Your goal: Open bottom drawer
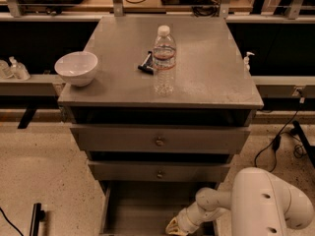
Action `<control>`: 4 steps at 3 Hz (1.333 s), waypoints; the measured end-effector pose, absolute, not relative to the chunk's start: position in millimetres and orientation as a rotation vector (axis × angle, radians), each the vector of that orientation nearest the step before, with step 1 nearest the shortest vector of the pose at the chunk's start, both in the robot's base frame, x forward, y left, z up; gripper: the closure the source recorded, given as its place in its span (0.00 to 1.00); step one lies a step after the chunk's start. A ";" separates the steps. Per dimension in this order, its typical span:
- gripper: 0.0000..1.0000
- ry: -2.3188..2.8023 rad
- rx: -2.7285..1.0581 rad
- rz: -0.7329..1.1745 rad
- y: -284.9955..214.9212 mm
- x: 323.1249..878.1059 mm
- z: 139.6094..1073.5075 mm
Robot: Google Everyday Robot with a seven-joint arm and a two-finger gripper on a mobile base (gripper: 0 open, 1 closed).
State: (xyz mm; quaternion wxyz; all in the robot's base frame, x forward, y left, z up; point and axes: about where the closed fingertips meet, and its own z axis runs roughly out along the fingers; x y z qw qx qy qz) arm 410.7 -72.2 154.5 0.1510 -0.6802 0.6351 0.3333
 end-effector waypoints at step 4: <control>0.82 1.824 -1.953 0.957 -72.2 410.7 154.4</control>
Offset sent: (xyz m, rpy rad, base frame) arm 0.0182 -0.0389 0.0055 0.0695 -0.2455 -0.2951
